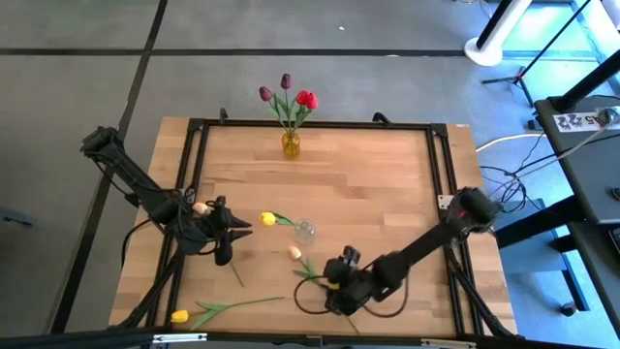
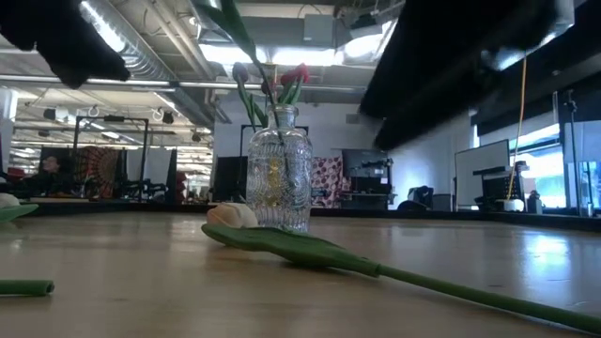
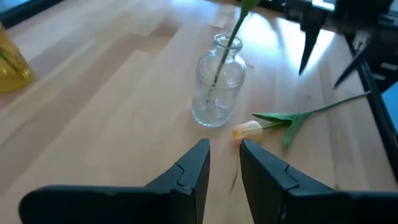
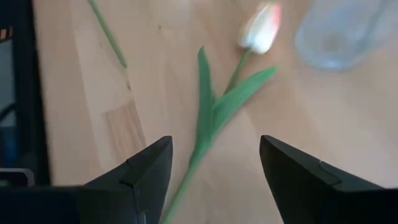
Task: Sort flowers into vase by color
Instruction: Put the bottom pink flower into the transparent vase
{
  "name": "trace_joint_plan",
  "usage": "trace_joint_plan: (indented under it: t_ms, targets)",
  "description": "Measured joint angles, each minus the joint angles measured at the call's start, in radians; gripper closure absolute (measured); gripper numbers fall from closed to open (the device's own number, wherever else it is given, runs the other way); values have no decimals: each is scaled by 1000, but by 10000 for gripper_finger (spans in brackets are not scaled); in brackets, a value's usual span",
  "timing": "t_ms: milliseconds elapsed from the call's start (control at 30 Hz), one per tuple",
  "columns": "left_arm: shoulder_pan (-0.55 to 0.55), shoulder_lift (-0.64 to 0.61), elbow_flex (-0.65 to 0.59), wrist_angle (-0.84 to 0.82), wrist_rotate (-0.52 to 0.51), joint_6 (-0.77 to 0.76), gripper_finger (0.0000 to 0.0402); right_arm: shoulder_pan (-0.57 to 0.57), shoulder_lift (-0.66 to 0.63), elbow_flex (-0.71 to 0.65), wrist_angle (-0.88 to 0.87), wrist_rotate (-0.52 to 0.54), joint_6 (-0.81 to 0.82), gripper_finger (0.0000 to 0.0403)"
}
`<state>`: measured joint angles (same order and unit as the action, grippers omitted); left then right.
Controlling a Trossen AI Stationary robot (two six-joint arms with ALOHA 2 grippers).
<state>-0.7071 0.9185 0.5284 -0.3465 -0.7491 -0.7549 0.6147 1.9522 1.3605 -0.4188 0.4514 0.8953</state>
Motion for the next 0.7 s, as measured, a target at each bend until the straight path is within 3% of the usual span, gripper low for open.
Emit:
trace_joint_plan:
  t_ms: [167,500,700]
  targets:
    - [0,0,-30,25,-1,-53,317,0,100,-1,97,60,71,162]
    - [0,0,-36,27,-31,-66,317,-49,228,0,326,269,-145,162]
    - [0,0,-36,27,-34,-74,317,-95,259,0,369,204,-223,168]
